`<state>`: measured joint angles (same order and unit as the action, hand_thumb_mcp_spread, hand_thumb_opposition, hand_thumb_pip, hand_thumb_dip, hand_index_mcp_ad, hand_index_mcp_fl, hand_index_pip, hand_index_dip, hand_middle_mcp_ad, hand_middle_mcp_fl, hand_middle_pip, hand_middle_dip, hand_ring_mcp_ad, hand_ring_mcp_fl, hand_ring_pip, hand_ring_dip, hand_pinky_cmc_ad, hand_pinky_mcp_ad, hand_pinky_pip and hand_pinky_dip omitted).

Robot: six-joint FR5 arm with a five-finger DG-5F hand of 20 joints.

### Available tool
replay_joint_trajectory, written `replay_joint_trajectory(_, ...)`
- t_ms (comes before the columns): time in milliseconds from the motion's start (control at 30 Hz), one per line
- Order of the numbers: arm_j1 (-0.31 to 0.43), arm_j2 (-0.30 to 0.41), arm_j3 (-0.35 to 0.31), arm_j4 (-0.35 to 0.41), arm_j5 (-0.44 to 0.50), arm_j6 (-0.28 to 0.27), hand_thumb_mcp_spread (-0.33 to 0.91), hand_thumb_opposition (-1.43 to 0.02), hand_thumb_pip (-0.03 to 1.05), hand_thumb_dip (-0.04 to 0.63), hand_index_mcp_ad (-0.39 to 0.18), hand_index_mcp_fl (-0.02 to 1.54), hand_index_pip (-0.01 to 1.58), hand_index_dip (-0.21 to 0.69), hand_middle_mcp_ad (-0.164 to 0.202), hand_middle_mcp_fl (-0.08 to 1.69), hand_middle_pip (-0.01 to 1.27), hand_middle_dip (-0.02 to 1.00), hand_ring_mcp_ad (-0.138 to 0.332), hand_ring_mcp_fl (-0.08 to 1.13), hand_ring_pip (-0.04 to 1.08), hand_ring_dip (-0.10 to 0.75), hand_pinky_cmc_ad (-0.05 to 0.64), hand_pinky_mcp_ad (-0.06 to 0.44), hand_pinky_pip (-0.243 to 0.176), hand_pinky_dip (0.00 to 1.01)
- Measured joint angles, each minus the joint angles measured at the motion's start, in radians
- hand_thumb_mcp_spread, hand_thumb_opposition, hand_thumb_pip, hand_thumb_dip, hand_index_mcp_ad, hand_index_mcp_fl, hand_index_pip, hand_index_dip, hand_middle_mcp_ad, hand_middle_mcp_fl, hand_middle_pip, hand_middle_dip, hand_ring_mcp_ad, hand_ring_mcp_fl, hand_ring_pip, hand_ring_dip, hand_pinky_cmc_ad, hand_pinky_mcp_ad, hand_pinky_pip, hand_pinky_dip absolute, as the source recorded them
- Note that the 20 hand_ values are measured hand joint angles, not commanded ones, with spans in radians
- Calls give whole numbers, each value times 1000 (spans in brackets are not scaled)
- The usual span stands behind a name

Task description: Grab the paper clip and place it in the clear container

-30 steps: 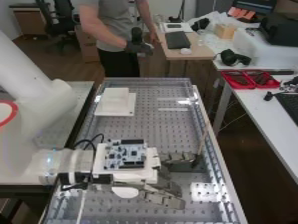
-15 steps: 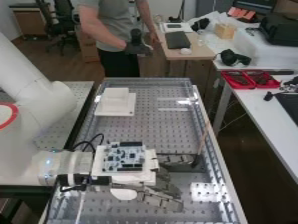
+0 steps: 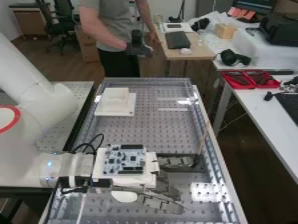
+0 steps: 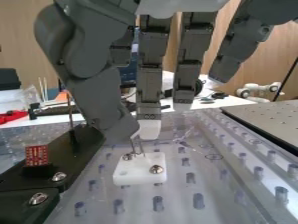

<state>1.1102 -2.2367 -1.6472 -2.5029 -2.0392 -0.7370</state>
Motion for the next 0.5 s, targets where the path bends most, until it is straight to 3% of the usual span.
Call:
replay_joint_trajectory(167, 0, -2, 3, -5, 3, 0, 661, -911, 668, 298, -161, 206, 99, -180, -120, 682, 789, 733, 33, 492, 96, 511, 445, 234, 66, 195)
replay_joint_trajectory(500, 3, -6, 7, -10, 4, 1, 670, -929, 668, 298, -164, 211, 99, -180, -120, 658, 740, 752, 30, 492, 96, 511, 445, 230, 66, 195)
